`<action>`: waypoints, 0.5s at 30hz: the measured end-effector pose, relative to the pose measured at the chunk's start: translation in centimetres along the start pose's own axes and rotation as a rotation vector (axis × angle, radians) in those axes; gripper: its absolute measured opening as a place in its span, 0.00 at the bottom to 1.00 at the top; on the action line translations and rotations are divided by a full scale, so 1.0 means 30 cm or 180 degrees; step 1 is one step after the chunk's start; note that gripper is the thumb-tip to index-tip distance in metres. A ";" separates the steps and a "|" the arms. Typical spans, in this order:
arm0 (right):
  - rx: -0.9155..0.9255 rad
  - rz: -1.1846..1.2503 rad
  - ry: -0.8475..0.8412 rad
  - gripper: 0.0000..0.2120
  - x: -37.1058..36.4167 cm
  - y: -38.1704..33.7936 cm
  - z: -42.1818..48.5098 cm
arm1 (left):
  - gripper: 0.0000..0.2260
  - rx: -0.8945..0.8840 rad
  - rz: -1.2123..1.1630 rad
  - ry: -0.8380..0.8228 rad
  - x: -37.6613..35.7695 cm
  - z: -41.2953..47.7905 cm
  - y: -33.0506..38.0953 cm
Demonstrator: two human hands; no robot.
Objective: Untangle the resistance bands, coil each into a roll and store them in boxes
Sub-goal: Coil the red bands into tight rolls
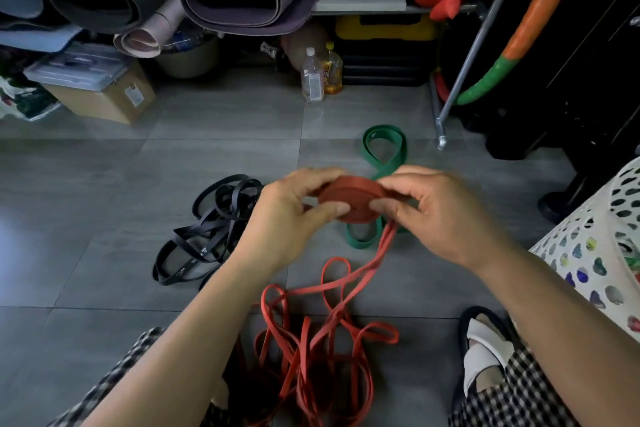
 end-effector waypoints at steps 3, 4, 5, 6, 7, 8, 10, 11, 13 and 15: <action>-0.0194 0.1146 0.0202 0.09 -0.007 0.009 0.004 | 0.11 0.0291 -0.0944 0.0212 -0.008 -0.013 0.005; -0.0388 0.1732 0.0314 0.07 -0.006 0.026 0.009 | 0.10 0.0326 -0.1242 0.0316 -0.009 -0.017 0.003; -0.0559 0.2193 0.0411 0.07 -0.006 0.041 0.013 | 0.10 0.0332 -0.1457 0.0417 -0.011 -0.020 0.001; -0.0654 0.2476 0.0486 0.06 -0.009 0.050 0.015 | 0.10 0.0336 -0.1665 0.0516 -0.012 -0.024 -0.002; -0.0693 0.2596 0.0510 0.06 -0.018 0.052 0.014 | 0.10 0.0365 -0.1867 0.0613 -0.013 -0.029 -0.006; -0.0719 0.2663 0.0506 0.07 -0.030 0.047 0.012 | 0.11 0.0395 -0.2014 0.0686 -0.016 -0.034 -0.008; -0.0769 0.2808 0.0530 0.06 -0.043 0.035 0.008 | 0.12 0.0483 -0.2247 0.0700 -0.029 -0.040 -0.019; -0.0789 0.2774 0.0528 0.06 -0.039 0.030 0.007 | 0.11 0.0555 -0.2313 0.0636 -0.037 -0.041 -0.019; -0.0648 0.2131 0.0416 0.06 -0.011 0.028 0.009 | 0.09 0.0625 -0.1984 0.0497 -0.034 -0.031 -0.029; -0.0308 0.0795 0.0151 0.05 0.005 0.017 0.011 | 0.14 0.0287 -0.0759 0.0322 -0.005 -0.014 -0.015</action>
Point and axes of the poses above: each hand's wrist, its own z-axis towards the middle knuckle, its own x-axis out of the back of the hand, y = z × x, the point moved 8 cm from there along z, towards the middle knuckle, and after that the axes turned 2 degrees about z, right-handed, at the moved point
